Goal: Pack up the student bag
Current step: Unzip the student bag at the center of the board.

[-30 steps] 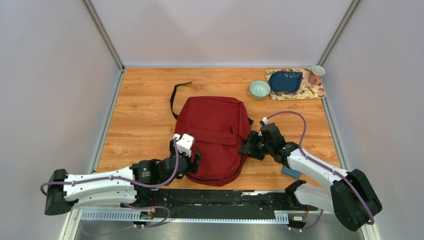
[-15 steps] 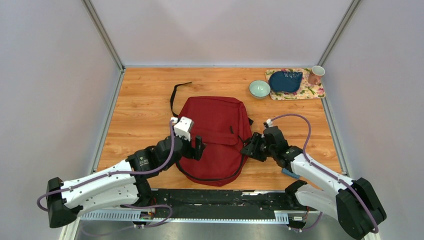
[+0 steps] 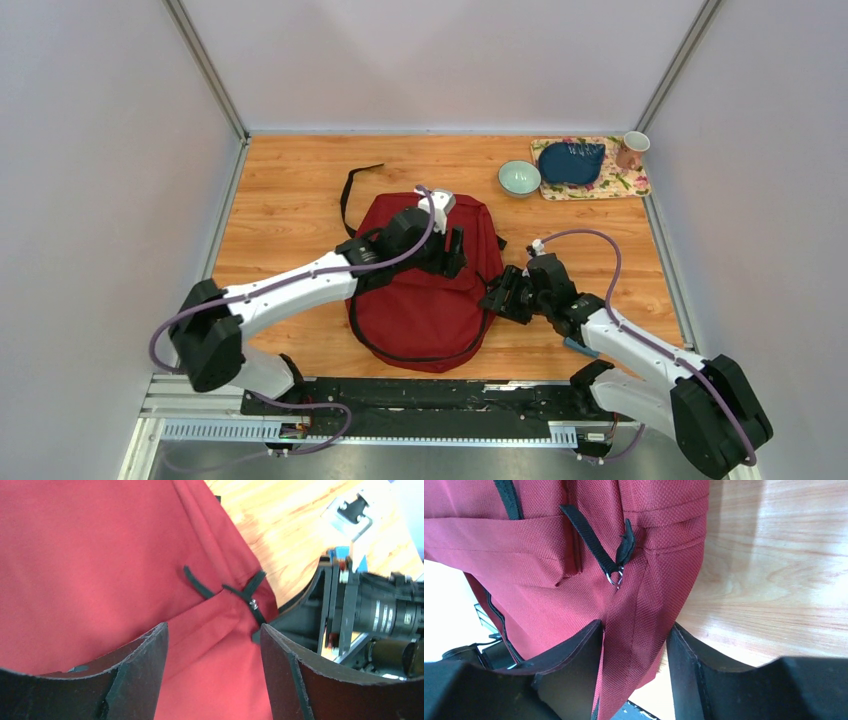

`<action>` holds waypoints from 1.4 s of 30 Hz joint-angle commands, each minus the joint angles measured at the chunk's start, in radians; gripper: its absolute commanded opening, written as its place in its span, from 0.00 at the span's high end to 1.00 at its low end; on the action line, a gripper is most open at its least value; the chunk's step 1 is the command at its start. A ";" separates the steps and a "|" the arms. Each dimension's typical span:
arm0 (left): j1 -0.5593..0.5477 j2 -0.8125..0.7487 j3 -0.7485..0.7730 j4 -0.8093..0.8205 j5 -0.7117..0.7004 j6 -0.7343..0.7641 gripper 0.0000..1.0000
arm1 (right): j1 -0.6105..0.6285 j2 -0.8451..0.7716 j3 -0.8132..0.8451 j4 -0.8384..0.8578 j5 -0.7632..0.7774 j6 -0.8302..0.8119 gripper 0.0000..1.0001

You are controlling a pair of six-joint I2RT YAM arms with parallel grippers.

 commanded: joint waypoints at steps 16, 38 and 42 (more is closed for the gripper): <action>0.008 0.327 0.184 0.008 -0.003 -0.206 0.30 | 0.004 -0.154 -0.102 0.043 -0.042 0.047 0.53; 0.008 0.465 0.264 -0.021 0.000 -0.201 0.69 | 0.002 -0.176 -0.091 0.007 -0.026 0.012 0.55; 0.008 0.481 0.277 -0.036 0.000 -0.194 0.84 | 0.002 -0.179 -0.088 0.002 -0.026 0.008 0.55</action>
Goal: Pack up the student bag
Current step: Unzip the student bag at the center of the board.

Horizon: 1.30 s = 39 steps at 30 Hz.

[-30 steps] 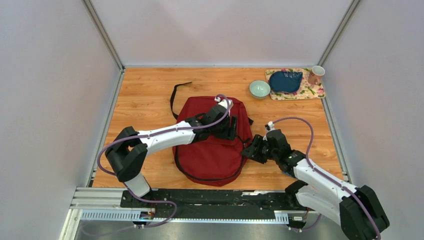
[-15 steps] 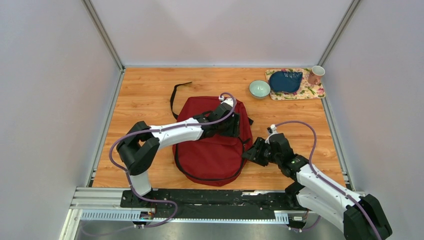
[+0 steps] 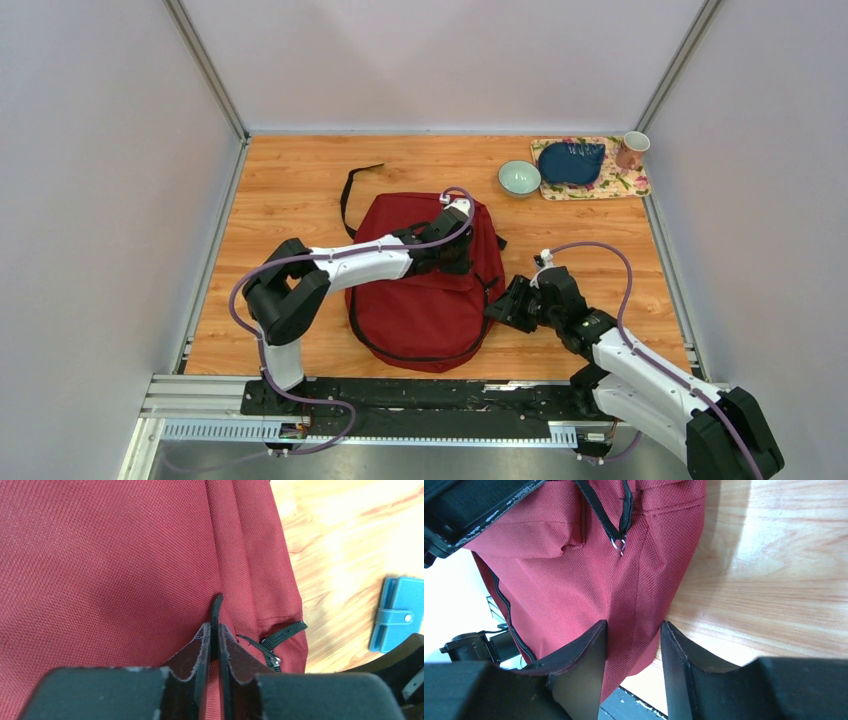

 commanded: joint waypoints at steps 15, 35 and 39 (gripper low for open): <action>0.001 0.046 0.085 -0.023 0.040 0.053 0.78 | 0.004 -0.005 0.030 -0.016 0.008 -0.026 0.55; 0.001 0.110 0.148 -0.097 0.073 0.124 1.00 | 0.004 -0.002 0.035 -0.025 0.014 -0.032 0.55; 0.001 0.081 0.133 -0.074 0.081 0.150 1.00 | 0.004 -0.014 0.041 -0.046 0.025 -0.035 0.55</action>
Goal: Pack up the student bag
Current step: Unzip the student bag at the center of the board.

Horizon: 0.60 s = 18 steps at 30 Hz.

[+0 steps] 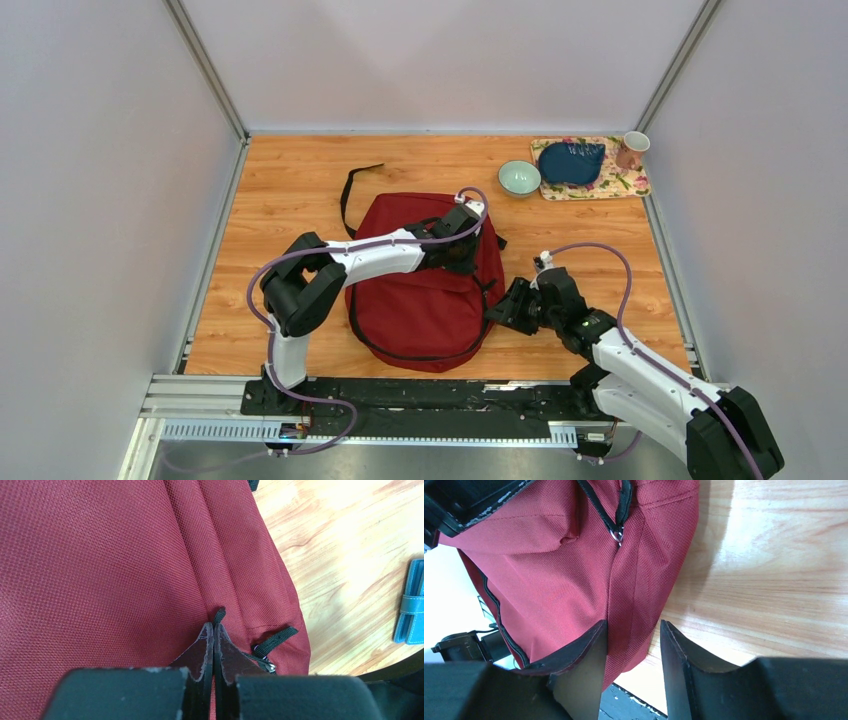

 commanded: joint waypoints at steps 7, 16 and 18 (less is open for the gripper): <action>-0.002 -0.150 -0.055 0.051 0.000 0.069 1.00 | 0.001 -0.117 0.086 -0.126 0.079 -0.040 0.45; 0.000 -0.268 -0.146 0.113 -0.024 0.069 1.00 | -0.001 -0.206 0.126 -0.121 0.120 -0.014 0.34; -0.002 -0.289 -0.158 0.119 -0.034 0.068 1.00 | 0.001 -0.191 0.132 -0.107 0.121 -0.009 0.35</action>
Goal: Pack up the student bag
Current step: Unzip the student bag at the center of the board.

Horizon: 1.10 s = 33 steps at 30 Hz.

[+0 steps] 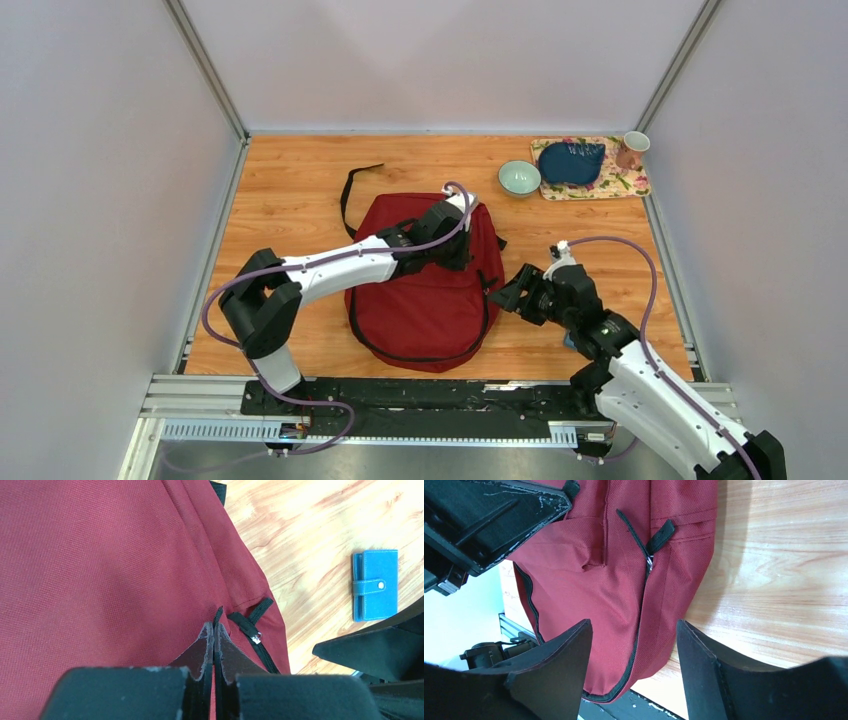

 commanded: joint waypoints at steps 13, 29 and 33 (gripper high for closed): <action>0.000 -0.128 -0.109 0.106 -0.051 0.000 1.00 | 0.001 0.288 0.121 0.345 -0.109 0.053 0.46; 0.000 -0.134 -0.115 0.120 -0.046 -0.008 1.00 | -0.002 0.503 0.187 0.416 -0.131 0.022 0.62; -0.002 -0.136 -0.116 0.119 -0.049 -0.008 1.00 | -0.002 0.511 0.181 0.423 -0.135 0.021 0.88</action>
